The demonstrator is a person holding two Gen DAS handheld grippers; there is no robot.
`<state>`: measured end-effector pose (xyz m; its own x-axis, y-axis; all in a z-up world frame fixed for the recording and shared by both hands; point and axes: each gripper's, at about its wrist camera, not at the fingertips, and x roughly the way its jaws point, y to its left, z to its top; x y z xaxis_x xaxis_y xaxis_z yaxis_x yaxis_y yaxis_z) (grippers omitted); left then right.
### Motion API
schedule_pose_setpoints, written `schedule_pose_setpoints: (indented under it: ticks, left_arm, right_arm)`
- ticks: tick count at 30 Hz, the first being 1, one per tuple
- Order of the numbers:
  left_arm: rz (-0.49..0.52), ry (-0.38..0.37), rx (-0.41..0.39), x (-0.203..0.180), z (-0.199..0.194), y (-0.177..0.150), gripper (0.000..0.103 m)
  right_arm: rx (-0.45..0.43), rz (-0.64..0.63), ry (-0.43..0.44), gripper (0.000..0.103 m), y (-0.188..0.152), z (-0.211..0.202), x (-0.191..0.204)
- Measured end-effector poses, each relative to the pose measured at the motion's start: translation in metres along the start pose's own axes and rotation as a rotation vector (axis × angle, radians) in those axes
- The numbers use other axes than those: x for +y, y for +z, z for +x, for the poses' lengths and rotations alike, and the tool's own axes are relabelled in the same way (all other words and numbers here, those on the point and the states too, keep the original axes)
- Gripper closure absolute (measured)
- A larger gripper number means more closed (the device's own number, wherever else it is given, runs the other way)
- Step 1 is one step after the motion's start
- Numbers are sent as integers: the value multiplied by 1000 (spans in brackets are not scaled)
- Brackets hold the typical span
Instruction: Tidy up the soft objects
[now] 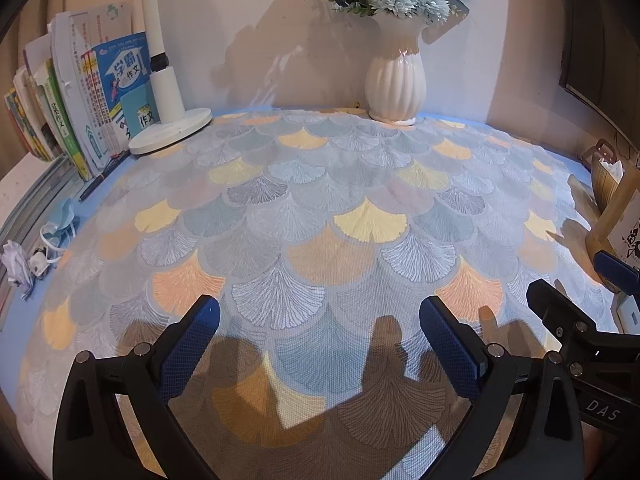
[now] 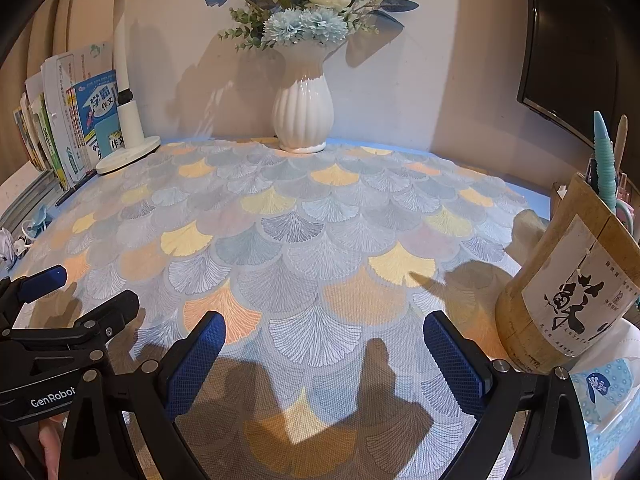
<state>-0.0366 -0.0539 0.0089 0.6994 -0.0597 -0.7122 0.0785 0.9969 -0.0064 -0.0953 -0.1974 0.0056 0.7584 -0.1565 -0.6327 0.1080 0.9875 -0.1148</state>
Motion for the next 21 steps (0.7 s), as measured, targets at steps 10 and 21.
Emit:
schedule_pose_setpoints:
  ticks: [10, 21]
  left_arm:
    - [6, 7, 4, 0, 1, 0, 3]
    - [7, -3, 37, 1, 6, 0, 3]
  right_arm:
    - [7, -1, 1, 4, -1, 2, 0]
    - [17, -2, 3, 4, -1, 4, -1]
